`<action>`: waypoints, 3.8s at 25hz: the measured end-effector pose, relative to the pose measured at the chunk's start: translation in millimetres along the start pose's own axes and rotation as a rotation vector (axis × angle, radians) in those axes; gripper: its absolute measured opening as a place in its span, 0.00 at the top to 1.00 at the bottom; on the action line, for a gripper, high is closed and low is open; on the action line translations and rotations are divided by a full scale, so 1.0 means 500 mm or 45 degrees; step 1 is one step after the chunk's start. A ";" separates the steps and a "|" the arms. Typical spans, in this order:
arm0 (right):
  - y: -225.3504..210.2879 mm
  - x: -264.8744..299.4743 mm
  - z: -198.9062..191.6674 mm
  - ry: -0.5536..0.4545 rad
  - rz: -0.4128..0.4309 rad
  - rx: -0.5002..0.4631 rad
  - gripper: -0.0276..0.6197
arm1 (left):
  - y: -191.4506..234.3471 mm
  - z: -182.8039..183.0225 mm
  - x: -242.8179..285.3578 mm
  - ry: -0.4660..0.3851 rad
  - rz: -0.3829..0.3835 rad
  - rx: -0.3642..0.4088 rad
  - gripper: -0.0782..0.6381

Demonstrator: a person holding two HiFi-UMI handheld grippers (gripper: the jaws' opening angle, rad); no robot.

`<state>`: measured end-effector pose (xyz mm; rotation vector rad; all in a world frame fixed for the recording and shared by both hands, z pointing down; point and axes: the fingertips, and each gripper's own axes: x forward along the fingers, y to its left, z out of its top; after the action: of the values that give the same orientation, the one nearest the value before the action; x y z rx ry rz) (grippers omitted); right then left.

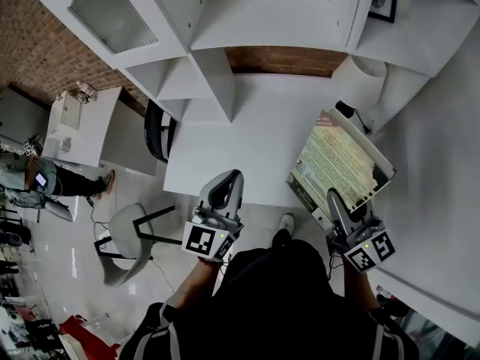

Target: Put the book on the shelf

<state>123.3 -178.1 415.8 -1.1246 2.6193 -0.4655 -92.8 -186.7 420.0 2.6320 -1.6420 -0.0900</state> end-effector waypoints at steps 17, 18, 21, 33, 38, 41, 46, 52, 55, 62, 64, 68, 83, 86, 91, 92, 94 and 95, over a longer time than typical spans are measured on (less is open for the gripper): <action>-0.029 0.133 0.099 -0.066 0.034 -0.169 0.70 | 0.059 0.067 0.116 -0.069 -0.004 0.083 0.87; -0.026 0.142 0.108 -0.074 0.032 -0.185 0.70 | 0.063 0.073 0.124 -0.069 -0.010 0.081 0.87; -0.020 0.168 0.139 -0.103 0.030 -0.223 0.70 | 0.077 0.092 0.149 -0.078 -0.030 0.100 0.87; 0.003 0.273 0.245 -0.195 -0.001 -0.361 0.70 | 0.130 0.167 0.215 -0.132 -0.059 0.156 0.87; 0.004 0.310 0.301 -0.263 -0.034 -0.442 0.70 | 0.131 0.198 0.246 -0.152 -0.086 0.167 0.87; -0.005 0.334 0.325 -0.277 -0.064 -0.484 0.70 | 0.133 0.215 0.270 -0.164 -0.101 0.192 0.87; -0.018 0.373 0.361 -0.293 -0.103 -0.552 0.70 | 0.139 0.243 0.301 -0.204 -0.125 0.289 0.87; -0.050 0.425 0.393 -0.292 -0.141 -0.541 0.70 | 0.155 0.287 0.334 -0.245 -0.084 0.261 0.87; -0.042 0.443 0.404 -0.287 -0.112 -0.505 0.70 | 0.174 0.305 0.348 -0.288 -0.073 0.264 0.87; -0.035 0.458 0.444 -0.339 -0.139 -0.620 0.70 | 0.180 0.326 0.366 -0.325 -0.080 0.313 0.87; -0.045 0.478 0.451 -0.341 -0.169 -0.648 0.70 | 0.180 0.334 0.374 -0.330 -0.078 0.302 0.87; -0.068 0.527 0.450 -0.325 -0.229 -0.688 0.70 | 0.179 0.338 0.397 -0.330 -0.089 0.315 0.87; -0.186 0.655 0.456 -0.314 -0.447 -0.605 0.70 | 0.178 0.308 0.477 -0.240 -0.131 0.282 0.87; -0.214 0.671 0.461 -0.318 -0.520 -0.553 0.70 | 0.181 0.309 0.480 -0.242 -0.132 0.285 0.87; -0.240 0.687 0.466 -0.342 -0.589 -0.517 0.70 | 0.182 0.318 0.477 -0.261 -0.130 0.292 0.87; -0.246 0.689 0.467 -0.348 -0.599 -0.500 0.70 | 0.182 0.320 0.477 -0.261 -0.132 0.294 0.87; -0.257 0.695 0.471 -0.363 -0.620 -0.468 0.70 | 0.183 0.321 0.476 -0.259 -0.135 0.295 0.87; -0.262 0.698 0.472 -0.371 -0.629 -0.460 0.70 | 0.183 0.320 0.477 -0.258 -0.136 0.295 0.87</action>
<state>58.0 -564.6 213.5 -1.8124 2.2102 0.0959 -81.6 -441.3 259.0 2.9729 -1.6596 -0.1865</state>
